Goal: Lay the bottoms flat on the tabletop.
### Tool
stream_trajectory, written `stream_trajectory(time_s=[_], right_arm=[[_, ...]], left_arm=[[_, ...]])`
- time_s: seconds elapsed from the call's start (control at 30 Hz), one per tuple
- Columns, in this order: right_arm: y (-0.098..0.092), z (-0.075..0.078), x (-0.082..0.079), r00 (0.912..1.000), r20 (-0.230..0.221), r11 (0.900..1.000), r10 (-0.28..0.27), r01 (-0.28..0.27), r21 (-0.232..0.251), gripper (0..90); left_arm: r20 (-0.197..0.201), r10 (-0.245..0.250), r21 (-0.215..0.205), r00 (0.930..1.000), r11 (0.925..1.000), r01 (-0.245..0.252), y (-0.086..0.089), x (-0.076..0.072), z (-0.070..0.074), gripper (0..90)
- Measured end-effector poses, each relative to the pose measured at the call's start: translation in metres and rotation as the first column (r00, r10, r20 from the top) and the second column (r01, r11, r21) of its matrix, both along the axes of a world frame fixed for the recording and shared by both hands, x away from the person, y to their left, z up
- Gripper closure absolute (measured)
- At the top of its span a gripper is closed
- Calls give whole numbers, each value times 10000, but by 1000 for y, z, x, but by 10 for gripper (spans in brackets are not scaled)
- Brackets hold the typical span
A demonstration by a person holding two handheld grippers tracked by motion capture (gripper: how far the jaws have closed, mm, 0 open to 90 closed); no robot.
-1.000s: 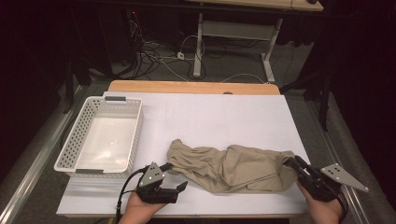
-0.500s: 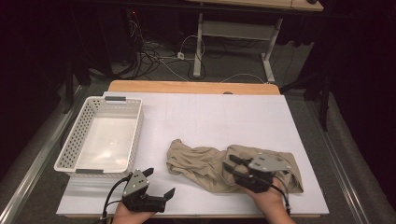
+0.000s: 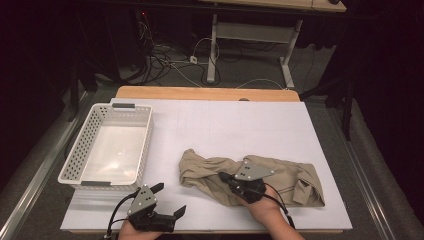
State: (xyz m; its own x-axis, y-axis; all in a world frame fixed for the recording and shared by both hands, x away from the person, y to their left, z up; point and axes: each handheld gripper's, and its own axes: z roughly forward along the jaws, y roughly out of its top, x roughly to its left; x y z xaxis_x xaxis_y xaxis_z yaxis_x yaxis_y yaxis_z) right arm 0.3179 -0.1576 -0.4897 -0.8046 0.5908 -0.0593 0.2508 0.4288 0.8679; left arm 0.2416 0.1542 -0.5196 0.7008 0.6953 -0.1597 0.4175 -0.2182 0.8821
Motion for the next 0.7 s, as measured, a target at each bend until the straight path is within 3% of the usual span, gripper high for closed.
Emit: stream_trajectory(time_s=[0.13,0.23,0.37,0.53,0.63,0.7], right_arm=[[-35,11,2,9962,149,9950,-863,854,512,900],[-64,15,4,9869,149,9833,-1605,1586,897,900],[-101,17,3,9687,1,9602,-2482,2460,1326,900],[-134,19,0,9438,10,9341,-3304,3268,1438,900],[-153,22,-4,9284,107,9182,-3714,3656,1524,900],[-165,22,-8,9165,77,9048,-4001,3936,1627,900]], left_arm=[[-222,-215,180,9995,9996,219,-6,4,0,0],[-233,-306,284,9993,9991,313,-12,6,0,0],[-280,-464,379,9985,9982,475,-18,9,0,0],[-378,-686,481,9969,9964,704,-26,12,2,0],[-683,-967,602,9930,9931,1008,-35,15,2,0],[-835,-1326,800,9876,9870,1393,-46,15,3,27]])
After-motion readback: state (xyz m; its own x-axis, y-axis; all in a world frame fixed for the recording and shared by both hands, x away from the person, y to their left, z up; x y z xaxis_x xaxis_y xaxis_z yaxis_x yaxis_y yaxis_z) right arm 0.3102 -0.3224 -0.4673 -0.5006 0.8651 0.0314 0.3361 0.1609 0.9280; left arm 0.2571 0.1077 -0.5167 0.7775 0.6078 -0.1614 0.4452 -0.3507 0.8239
